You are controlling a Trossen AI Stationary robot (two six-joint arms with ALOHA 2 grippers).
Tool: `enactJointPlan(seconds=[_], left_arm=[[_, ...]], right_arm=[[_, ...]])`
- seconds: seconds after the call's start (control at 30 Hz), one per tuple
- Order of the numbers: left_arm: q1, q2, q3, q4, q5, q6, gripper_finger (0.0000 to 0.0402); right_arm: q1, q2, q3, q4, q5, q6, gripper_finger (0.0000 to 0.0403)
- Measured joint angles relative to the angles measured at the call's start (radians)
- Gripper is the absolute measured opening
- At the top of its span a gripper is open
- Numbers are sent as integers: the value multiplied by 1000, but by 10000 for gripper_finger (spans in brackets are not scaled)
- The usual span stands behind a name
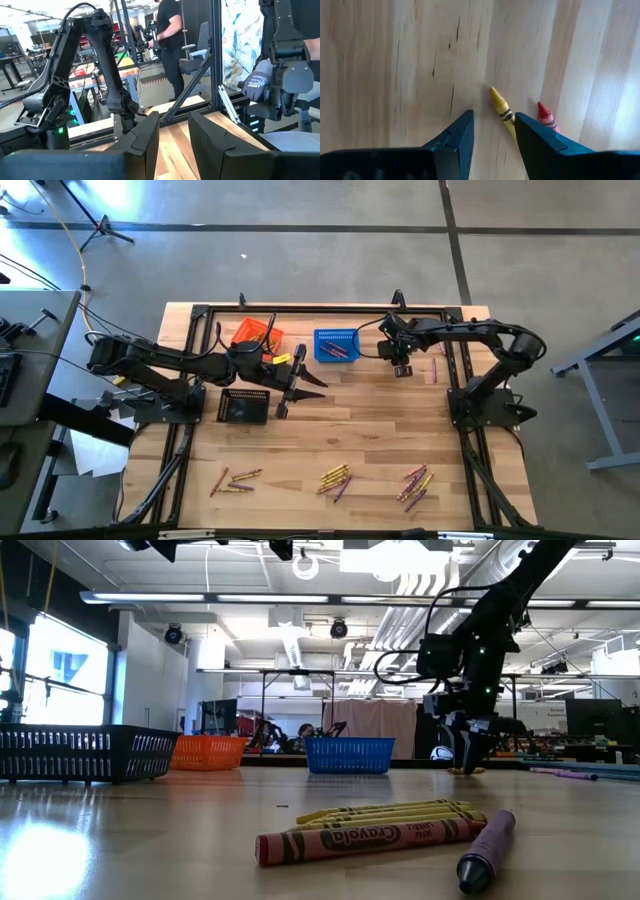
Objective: Sort crayons
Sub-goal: Put the yellow crayon into the orange bin
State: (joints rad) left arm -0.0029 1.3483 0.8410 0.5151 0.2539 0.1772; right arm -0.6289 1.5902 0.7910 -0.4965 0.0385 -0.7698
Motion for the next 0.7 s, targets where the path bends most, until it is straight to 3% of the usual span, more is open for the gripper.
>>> enactJointPlan(seconds=[0.43,0.7], left_arm=[[0,0,0,0,0,0,94],[0,0,0,0,0,0,94]], right_arm=[[-32,1,0,1,-43,-47,86],[-66,2,-1,33,-84,-69,80]])
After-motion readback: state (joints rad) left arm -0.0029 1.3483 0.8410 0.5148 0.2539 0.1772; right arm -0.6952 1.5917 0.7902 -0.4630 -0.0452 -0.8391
